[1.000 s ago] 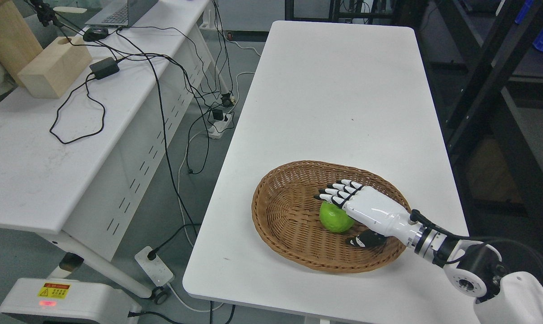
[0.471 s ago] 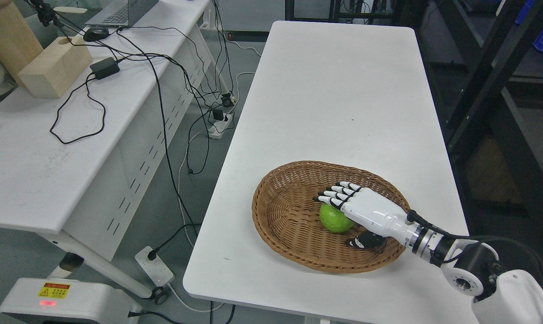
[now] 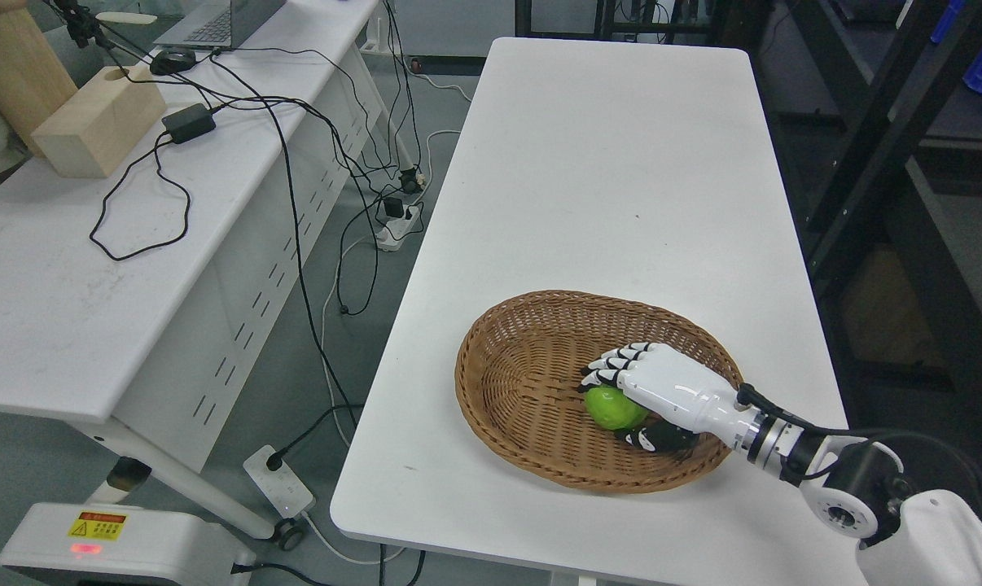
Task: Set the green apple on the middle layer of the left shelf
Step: 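Lift the green apple out of the basket with the right hand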
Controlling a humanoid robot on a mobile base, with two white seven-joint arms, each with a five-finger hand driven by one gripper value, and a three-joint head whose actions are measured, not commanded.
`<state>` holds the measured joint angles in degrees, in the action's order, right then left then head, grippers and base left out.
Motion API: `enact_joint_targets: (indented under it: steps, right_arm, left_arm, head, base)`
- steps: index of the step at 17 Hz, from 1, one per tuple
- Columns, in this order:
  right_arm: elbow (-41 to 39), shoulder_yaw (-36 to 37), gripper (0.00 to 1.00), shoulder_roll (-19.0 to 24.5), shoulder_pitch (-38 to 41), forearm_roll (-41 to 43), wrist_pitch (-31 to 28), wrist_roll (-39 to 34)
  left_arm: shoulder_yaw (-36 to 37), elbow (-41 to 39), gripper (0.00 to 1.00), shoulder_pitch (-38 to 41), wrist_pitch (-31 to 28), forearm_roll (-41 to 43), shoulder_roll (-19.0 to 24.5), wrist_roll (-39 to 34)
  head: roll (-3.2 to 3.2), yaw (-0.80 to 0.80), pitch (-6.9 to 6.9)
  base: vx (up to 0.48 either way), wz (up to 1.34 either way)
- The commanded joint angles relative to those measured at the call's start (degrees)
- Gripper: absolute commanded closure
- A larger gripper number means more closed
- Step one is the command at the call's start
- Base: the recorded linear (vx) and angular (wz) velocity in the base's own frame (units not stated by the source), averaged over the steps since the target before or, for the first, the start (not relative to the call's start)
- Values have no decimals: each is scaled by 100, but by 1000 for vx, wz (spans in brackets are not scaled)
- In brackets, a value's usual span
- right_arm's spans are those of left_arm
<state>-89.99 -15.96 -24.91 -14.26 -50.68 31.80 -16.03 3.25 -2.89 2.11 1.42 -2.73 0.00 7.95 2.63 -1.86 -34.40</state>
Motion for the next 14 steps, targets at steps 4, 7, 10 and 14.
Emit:
enact_joint_targets:
  steps: [4, 7, 10, 14]
  right_arm:
    - [-203, 1567, 100, -75, 177, 154, 125, -498]
    - [-273, 2980, 100, 581, 423, 488, 301, -69]
    - [-361, 4018, 100, 1057, 424, 497, 275, 186]
    - [-353, 4268, 100, 1453, 616, 445, -372, 1643]
  left_arm:
    - [0, -1, 0, -1, 7, 1, 100, -4]
    - [0, -1, 0, -1, 7, 1, 100, 4]
    - [0, -1, 0, -1, -2, 1, 100, 4]
    - [0, -1, 0, -1, 7, 1, 100, -4]
  head:
    - [0, 0, 0]
    - [0, 0, 0]
    - [0, 0, 0]
    - [0, 0, 0]
  base:
    - [0, 0]
    - [0, 0]
    - [0, 0]
    - [0, 0]
